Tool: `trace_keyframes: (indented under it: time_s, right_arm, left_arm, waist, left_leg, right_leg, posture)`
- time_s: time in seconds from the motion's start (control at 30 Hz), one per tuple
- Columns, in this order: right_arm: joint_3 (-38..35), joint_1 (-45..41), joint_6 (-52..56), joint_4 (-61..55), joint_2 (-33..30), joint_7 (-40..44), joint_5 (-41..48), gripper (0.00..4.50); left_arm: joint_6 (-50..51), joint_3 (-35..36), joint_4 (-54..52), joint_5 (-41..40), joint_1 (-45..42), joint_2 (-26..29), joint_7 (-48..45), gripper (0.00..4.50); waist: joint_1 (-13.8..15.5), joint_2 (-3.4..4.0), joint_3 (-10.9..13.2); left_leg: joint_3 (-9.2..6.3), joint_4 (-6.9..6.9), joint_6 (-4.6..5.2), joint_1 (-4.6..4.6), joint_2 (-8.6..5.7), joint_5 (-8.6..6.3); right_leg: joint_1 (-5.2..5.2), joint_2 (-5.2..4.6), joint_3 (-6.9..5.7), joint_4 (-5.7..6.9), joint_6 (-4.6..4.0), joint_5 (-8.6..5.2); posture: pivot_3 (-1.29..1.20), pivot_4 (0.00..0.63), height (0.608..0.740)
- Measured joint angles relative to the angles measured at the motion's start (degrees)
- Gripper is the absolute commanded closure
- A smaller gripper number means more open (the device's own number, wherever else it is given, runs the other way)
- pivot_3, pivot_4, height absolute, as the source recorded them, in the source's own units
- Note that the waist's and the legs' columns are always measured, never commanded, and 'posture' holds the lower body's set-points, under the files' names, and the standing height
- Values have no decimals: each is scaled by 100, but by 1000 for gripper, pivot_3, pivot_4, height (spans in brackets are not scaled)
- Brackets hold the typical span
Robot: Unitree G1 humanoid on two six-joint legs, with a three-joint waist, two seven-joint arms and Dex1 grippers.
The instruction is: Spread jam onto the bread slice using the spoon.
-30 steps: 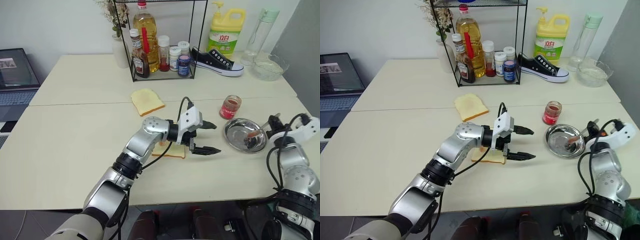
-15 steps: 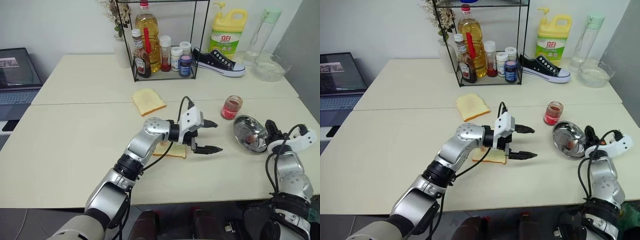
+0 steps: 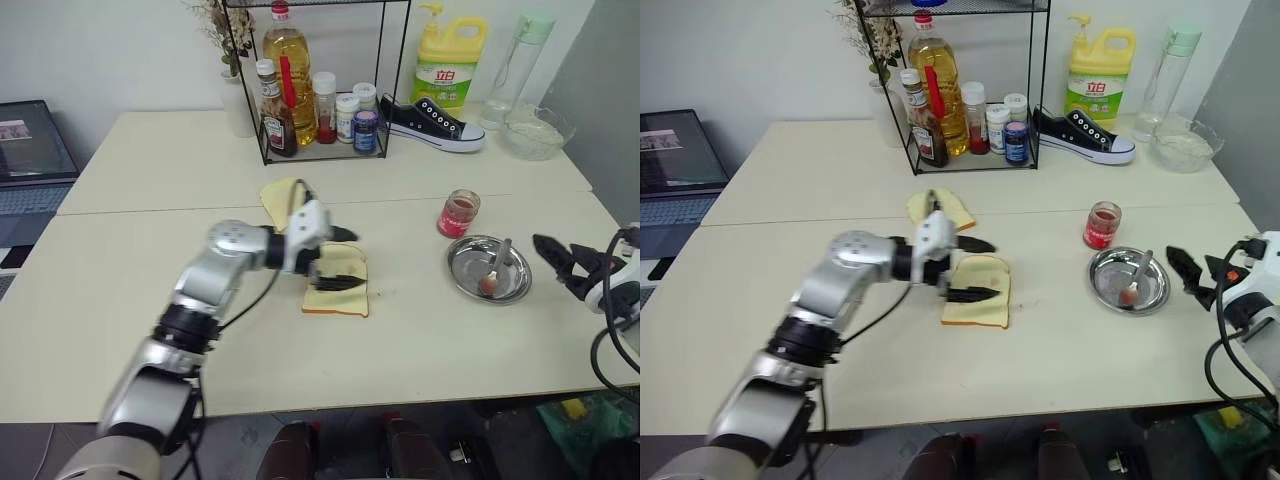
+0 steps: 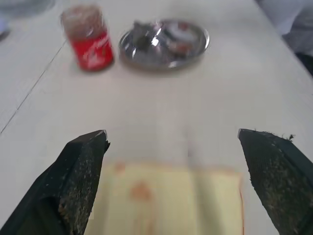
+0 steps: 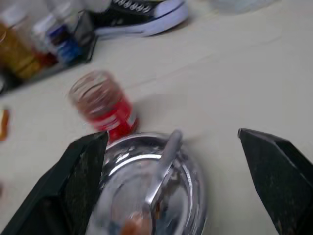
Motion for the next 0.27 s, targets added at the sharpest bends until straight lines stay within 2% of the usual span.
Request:
trace_keyframes:
  time_s: [0.27]
  right_arm:
    - [139, 1010, 127, -777, -2063, 3026, -350, 59]
  left_arm:
    - [598, 733, -108, -125, 701, 1779, -607, 0]
  waist:
    - [21, -17, 10]
  left_leg:
    - [-10, 8, 0, 4, 2, -1]
  right_leg:
    - [13, -1, -7, -5, 1, 0]
  posture:
    - [0, 150, 740]
